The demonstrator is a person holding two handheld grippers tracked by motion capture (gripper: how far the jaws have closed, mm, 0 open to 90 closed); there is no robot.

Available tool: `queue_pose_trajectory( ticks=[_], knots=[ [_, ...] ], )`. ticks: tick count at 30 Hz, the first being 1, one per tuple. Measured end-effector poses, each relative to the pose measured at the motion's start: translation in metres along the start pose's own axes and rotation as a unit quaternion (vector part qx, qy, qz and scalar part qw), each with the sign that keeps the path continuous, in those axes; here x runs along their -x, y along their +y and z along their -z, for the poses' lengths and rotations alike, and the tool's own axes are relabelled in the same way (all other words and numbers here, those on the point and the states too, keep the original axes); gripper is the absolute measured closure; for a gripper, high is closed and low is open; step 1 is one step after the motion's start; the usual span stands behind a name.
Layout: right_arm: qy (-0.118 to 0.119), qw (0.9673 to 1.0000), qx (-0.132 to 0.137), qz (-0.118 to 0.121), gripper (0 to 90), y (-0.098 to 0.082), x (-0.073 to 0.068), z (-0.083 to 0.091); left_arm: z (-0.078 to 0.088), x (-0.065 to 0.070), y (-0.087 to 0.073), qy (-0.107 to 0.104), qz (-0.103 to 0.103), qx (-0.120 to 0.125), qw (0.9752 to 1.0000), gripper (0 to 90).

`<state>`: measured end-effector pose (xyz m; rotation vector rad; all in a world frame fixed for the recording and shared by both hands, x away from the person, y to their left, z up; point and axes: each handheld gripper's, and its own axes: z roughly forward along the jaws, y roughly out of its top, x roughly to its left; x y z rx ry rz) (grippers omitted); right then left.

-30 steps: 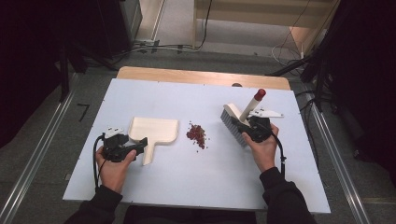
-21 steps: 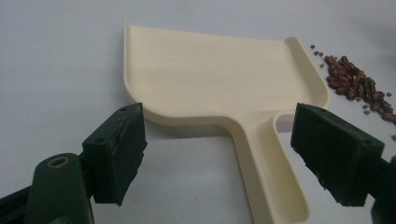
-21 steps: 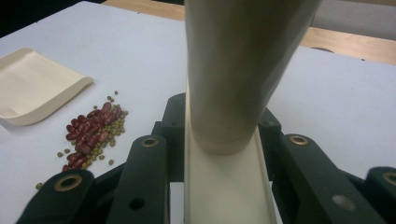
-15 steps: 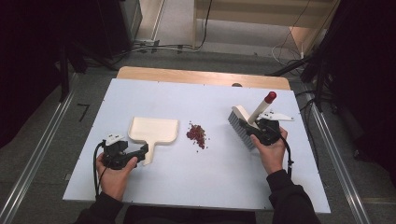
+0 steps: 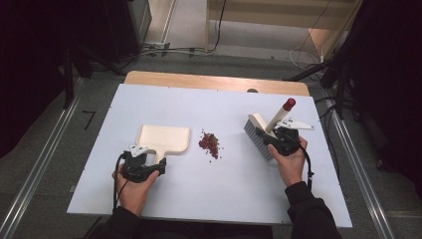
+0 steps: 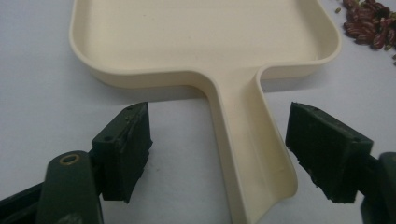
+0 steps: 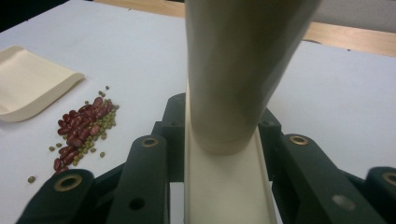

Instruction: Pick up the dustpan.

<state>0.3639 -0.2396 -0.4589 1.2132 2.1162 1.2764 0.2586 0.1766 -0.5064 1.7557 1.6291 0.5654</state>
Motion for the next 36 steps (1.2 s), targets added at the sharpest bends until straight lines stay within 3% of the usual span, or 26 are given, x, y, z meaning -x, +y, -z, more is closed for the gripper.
queue_pose_trajectory(
  ticks=[5,12,14,20,28,33,36],
  knots=[
    [0.002,1.0,-0.001,0.002,64.2,0.0,-0.001,-0.001,-0.009,0.006,0.003,0.019,-0.017,0.004,0.9997,35.3],
    [0.001,1.0,-0.003,0.001,64.1,0.0,-0.002,-0.002,-0.011,0.007,0.004,0.032,-0.023,0.007,0.9992,49.2],
    [0.001,1.0,-0.004,0.005,64.2,-0.001,-0.002,-0.003,-0.014,0.009,0.005,0.039,-0.041,0.007,0.9984,52.1],
    [0.005,1.0,-0.005,0.004,64.2,-0.001,-0.004,-0.004,-0.017,0.01,0.007,0.041,-0.06,0.008,0.9973,53.3],
    [0.007,0.9999,-0.006,0.006,64.2,-0.001,-0.005,-0.004,-0.017,0.008,0.007,0.03,-0.064,0.008,0.9975,65.5],
    [0.008,0.9999,-0.007,0.004,64.2,-0.001,-0.003,-0.004,-0.016,0.003,0.009,0.01,-0.067,0.003,0.9977,66.2],
    [0.007,1.0,-0.005,0.001,64.2,-0.001,-0.002,-0.003,-0.015,-0.003,0.011,-0.006,-0.08,-0.004,0.9967,66.6]
  ],
)
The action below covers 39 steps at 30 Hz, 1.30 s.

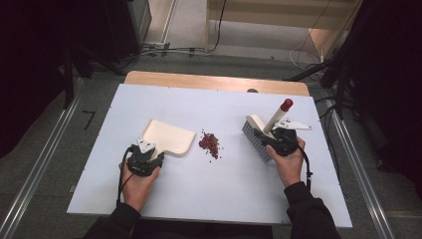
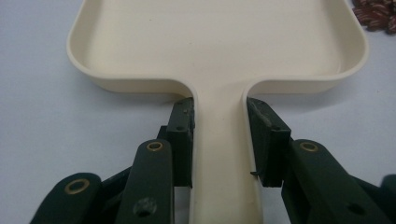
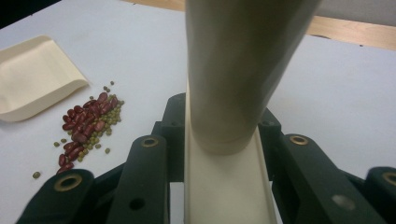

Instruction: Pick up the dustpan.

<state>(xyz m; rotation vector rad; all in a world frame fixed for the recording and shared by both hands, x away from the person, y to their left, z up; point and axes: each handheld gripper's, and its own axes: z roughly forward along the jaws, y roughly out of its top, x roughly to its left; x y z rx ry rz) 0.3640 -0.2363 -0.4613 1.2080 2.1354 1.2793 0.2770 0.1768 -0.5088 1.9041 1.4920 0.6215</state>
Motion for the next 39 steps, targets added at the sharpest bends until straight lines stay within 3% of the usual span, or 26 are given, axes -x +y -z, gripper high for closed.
queue_pose_trajectory(
  ticks=[2,6,7,9,12,15,16,17,18,19,22,23,24,25,26,27,28,29,30,31,34,39],
  knots=[
    [0.001,1.0,0.001,-0.002,64.1,0.0,0.0,0.0,0.001,-0.007,0.001,-0.01,-0.011,-0.001,0.9999,66.7],
    [0.001,1.0,0.002,-0.001,64.2,0.0,0.0,0.0,0.003,-0.015,0.001,-0.029,-0.013,0.004,0.9995,66.9],
    [0.001,1.0,0.001,-0.001,64.2,0.0,0.0,0.0,0.004,-0.02,0.001,-0.048,-0.015,0.008,0.9987,66.9],
    [0.002,1.0,0.0,-0.001,64.2,0.0,0.0,0.0,0.007,-0.022,0.002,-0.05,-0.031,0.007,0.9982,67.0],
    [0.002,1.0,0.0,-0.002,64.2,0.0,0.0,0.0,0.012,-0.024,0.002,-0.058,-0.058,0.015,0.9965,67.0],
    [0.002,1.0,-0.001,-0.002,64.2,0.0,0.0,-0.001,0.017,-0.026,0.002,-0.082,-0.069,0.016,0.9941,67.0],
    [0.002,1.0,-0.002,-0.002,64.2,0.0,-0.001,-0.001,0.019,-0.026,0.001,-0.094,-0.079,0.018,0.9922,67.1],
    [0.002,1.0,-0.001,-0.003,64.2,0.0,-0.001,-0.001,0.019,-0.026,0.001,-0.094,-0.079,0.018,0.9922,67.0],
    [0.003,1.0,-0.002,-0.003,64.2,0.0,-0.001,-0.002,0.023,-0.025,0.001,-0.101,-0.102,0.015,0.9895,67.0],
    [0.003,1.0,-0.002,-0.003,64.2,0.0,-0.002,-0.002,0.023,-0.025,0.001,-0.101,-0.102,0.015,0.9895,67.0],
    [0.004,1.0,-0.002,-0.004,64.2,0.0,-0.003,-0.003,0.028,-0.024,-0.003,-0.129,-0.125,0.004,0.9837,67.0],
    [0.005,1.0,-0.003,-0.003,64.2,0.0,-0.004,-0.003,0.028,-0.024,-0.003,-0.129,-0.125,0.004,0.9837,67.0],
    [0.004,1.0,-0.002,-0.001,64.2,0.0,-0.005,-0.004,0.028,-0.022,-0.005,-0.144,-0.143,0.0,0.9792,67.0],
    [0.006,1.0,0.0,-0.002,64.2,0.0,-0.006,-0.004,0.028,-0.022,-0.005,-0.144,-0.143,0.0,0.9792,67.0],
    [0.006,1.0,-0.001,-0.002,64.2,0.001,-0.007,-0.005,0.028,-0.018,-0.005,-0.157,-0.16,-0.001,0.9745,67.0],
    [0.006,1.0,0.0,-0.001,64.2,0.001,-0.009,-0.005,0.027,-0.017,-0.004,-0.161,-0.17,-0.006,0.9721,67.0],
    [0.007,1.0,0.0,0.0,64.2,0.002,-0.01,-0.006,0.027,-0.017,-0.004,-0.161,-0.17,-0.006,0.9721,67.0],
    [0.009,1.0,0.002,0.001,64.2,0.002,-0.011,-0.007,0.027,-0.014,-0.004,-0.165,-0.181,-0.01,0.9696,67.0],
    [0.01,1.0,0.001,0.002,64.2,0.003,-0.012,-0.008,0.026,-0.01,-0.004,-0.172,-0.197,-0.015,0.9652,67.0],
    [0.01,0.9999,0.001,0.003,64.2,0.003,-0.013,-0.008,0.025,-0.008,-0.004,-0.176,-0.201,-0.018,0.9634,67.0],
    [0.013,0.9999,0.001,0.006,64.2,0.005,-0.018,-0.011,0.022,-0.004,-0.003,-0.18,-0.209,-0.025,0.9609,67.0],
    [0.004,0.9997,0.003,0.023,64.2,0.009,-0.027,-0.018,0.021,-0.001,0.0,-0.182,-0.211,-0.028,0.9599,67.0]
  ],
)
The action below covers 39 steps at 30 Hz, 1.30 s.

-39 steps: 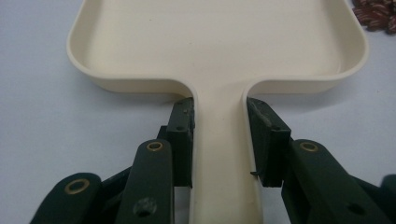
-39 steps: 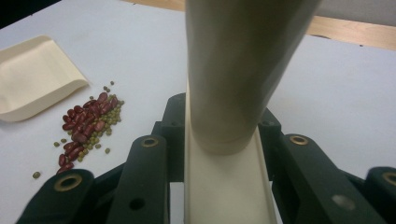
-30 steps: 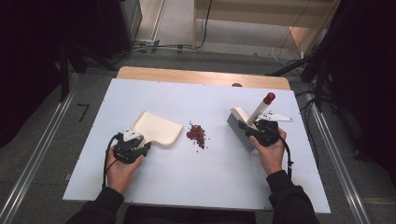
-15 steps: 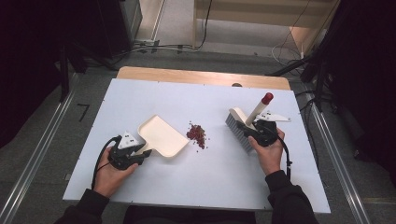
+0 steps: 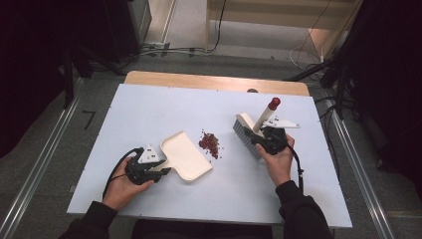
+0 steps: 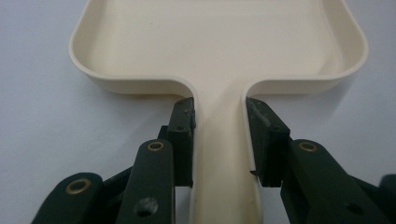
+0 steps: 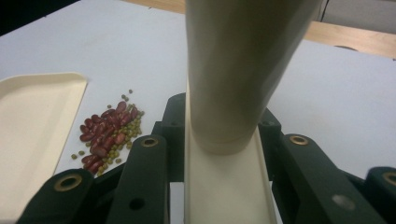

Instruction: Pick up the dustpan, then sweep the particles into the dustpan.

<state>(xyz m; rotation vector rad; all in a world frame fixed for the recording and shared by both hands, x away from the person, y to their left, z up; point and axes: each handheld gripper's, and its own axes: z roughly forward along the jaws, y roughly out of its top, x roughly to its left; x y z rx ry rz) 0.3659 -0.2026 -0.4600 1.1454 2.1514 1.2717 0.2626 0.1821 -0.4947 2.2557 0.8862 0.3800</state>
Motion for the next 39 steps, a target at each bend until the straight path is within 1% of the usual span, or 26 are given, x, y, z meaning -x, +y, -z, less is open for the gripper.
queue_pose_trajectory(
  ticks=[2,3,4,7,14,21,22,26,27,28,29,30,32,33,34,35,37,38,39],
  knots=[
    [0.0,1.0,0.0,0.002,64.2,0.001,-0.002,-0.002,-0.001,0.0,0.001,-0.001,-0.004,0.0,1.0,67.0],
    [0.0,0.9999,-0.001,0.013,64.2,0.003,-0.006,-0.006,-0.001,0.0,0.002,-0.002,-0.006,-0.002,1.0,67.0],
    [-0.002,0.9998,-0.002,0.018,64.2,0.004,-0.009,-0.008,-0.001,0.0,0.003,-0.002,-0.009,-0.004,0.9999,67.0],
    [-0.001,0.9996,-0.006,0.028,64.2,0.006,-0.015,-0.015,-0.003,0.0,0.004,-0.003,-0.013,-0.003,0.9999,67.0],
    [0.004,0.9993,-0.006,0.037,64.2,0.012,-0.026,-0.026,-0.002,0.0,0.004,-0.007,-0.018,-0.004,0.9998,67.0],
    [0.004,0.9994,-0.008,0.034,64.2,0.013,-0.031,-0.036,-0.002,0.0,0.003,-0.007,-0.019,-0.004,0.9998,67.0],
    [0.001,0.9991,-0.011,0.04,64.2,0.013,-0.033,-0.039,-0.002,0.0,0.003,-0.008,-0.018,-0.004,0.9998,66.9],
    [0.0,0.999,-0.008,0.045,64.2,0.015,-0.037,-0.043,-0.002,0.0,0.003,-0.008,-0.017,-0.004,0.9998,66.9],
    [-0.008,0.9984,-0.008,0.056,64.2,0.018,-0.041,-0.046,-0.002,0.0,0.003,-0.009,-0.017,-0.005,0.9998,66.9],
    [-0.008,0.9984,-0.008,0.056,64.2,0.018,-0.041,-0.046,-0.002,0.0,0.004,-0.009,-0.017,-0.005,0.9998,66.9],
    [-0.015,0.9977,-0.009,0.066,64.2,0.021,-0.046,-0.051,-0.002,0.0,0.004,-0.009,-0.017,-0.006,0.9998,67.0],
    [-0.015,0.9977,-0.009,0.066,64.2,0.021,-0.046,-0.051,-0.002,-0.001,0.004,-0.01,-0.017,-0.006,0.9998,67.0],
    [-0.024,0.9958,-0.01,0.087,64.2,0.024,-0.05,-0.056,-0.003,-0.001,0.004,-0.012,-0.016,-0.006,0.9998,66.9],
    [-0.025,0.995,-0.013,0.096,64.2,0.025,-0.052,-0.059,-0.003,-0.001,0.004,-0.013,-0.016,-0.005,0.9998,66.9],
    [-0.032,0.9934,-0.02,0.108,64.2,0.027,-0.057,-0.065,-0.003,-0.001,0.005,-0.013,-0.015,-0.006,0.9998,66.9],
    [-0.032,0.9934,-0.02,0.108,64.2,0.027,-0.057,-0.065,-0.004,-0.001,0.005,-0.013,-0.014,-0.006,0.9998,66.9],
    [-0.031,0.992,-0.027,0.119,64.2,0.027,-0.061,-0.07,-0.004,-0.002,0.005,-0.015,-0.015,-0.006,0.9997,67.0],
    [-0.031,0.9915,-0.029,0.124,64.2,0.028,-0.064,-0.072,-0.004,-0.002,0.005,-0.016,-0.015,-0.007,0.9997,66.9],
    [-0.028,0.9908,-0.034,0.128,64.2,0.029,-0.07,-0.075,-0.005,-0.002,0.006,-0.017,-0.015,-0.007,0.9997,66.9]
  ],
)
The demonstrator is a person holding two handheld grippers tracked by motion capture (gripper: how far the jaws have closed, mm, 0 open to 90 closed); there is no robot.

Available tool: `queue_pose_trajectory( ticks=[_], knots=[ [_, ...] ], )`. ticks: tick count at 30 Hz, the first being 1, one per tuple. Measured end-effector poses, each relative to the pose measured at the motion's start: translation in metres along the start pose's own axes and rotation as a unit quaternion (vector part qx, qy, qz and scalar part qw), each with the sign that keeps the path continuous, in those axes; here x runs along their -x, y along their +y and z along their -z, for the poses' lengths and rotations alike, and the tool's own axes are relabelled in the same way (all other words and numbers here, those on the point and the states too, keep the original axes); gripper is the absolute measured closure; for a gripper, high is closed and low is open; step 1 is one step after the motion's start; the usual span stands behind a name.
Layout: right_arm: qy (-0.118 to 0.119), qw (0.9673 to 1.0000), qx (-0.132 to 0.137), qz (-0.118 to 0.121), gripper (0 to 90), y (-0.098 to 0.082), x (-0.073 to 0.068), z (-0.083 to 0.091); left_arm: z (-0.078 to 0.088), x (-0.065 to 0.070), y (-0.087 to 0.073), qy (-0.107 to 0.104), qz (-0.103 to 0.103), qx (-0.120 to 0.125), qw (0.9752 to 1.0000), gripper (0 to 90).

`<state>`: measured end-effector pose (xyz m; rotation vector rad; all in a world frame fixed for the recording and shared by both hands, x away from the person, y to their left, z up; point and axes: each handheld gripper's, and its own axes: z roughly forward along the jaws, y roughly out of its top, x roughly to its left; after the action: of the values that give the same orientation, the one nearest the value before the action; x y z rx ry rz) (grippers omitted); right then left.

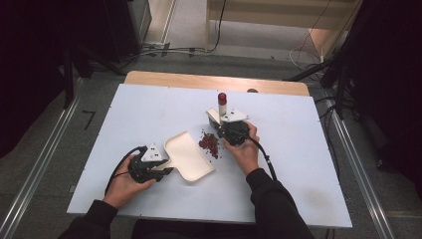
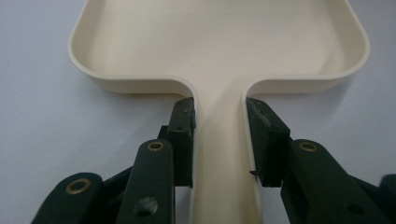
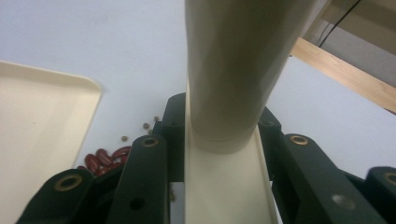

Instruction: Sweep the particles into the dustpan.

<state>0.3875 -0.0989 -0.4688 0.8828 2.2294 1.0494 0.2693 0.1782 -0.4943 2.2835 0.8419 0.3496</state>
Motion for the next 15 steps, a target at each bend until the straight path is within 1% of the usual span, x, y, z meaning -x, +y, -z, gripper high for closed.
queue_pose_trajectory(
  ticks=[2,3,6,7,8,9,10,13,14,15],
  knots=[
    [0.004,1.0,-0.002,0.003,64.2,0.001,-0.002,-0.001,-0.001,0.0,0.001,0.0,0.002,0.0,1.0,66.9],
    [0.008,0.9999,-0.004,0.01,64.2,0.002,-0.007,-0.002,-0.001,0.0,0.001,0.0,0.002,0.0,1.0,66.9],
    [0.015,0.9998,-0.006,0.008,64.2,0.002,-0.011,-0.002,-0.002,0.0,0.001,0.0,0.003,0.0,1.0,66.9],
    [0.014,0.9998,-0.006,0.012,64.2,0.002,-0.015,-0.002,-0.002,0.0,0.001,0.0,0.003,0.001,1.0,66.9],
    [0.014,0.9998,-0.006,0.012,64.2,0.002,-0.015,-0.002,-0.002,0.0,0.001,0.0,0.002,0.001,1.0,66.9],
    [0.019,0.9997,-0.005,0.012,64.2,0.001,-0.02,-0.002,-0.003,0.0,0.001,0.0,0.003,0.001,1.0,67.0],
    [0.019,0.9997,-0.005,0.012,64.2,0.001,-0.02,-0.002,-0.003,0.0,0.001,-0.001,0.003,0.001,1.0,67.0],
    [0.022,0.9997,-0.001,0.014,64.3,0.003,-0.027,-0.002,-0.004,0.0,0.002,0.0,0.003,0.0,1.0,66.9],
    [0.027,0.9995,0.0,0.016,64.3,0.004,-0.033,-0.002,-0.004,0.0,0.002,-0.001,0.002,-0.001,1.0,66.9],
    [0.027,0.9995,0.0,0.016,64.3,0.004,-0.033,-0.002,-0.004,0.0,0.002,-0.001,0.002,-0.002,1.0,66.9]
  ],
)
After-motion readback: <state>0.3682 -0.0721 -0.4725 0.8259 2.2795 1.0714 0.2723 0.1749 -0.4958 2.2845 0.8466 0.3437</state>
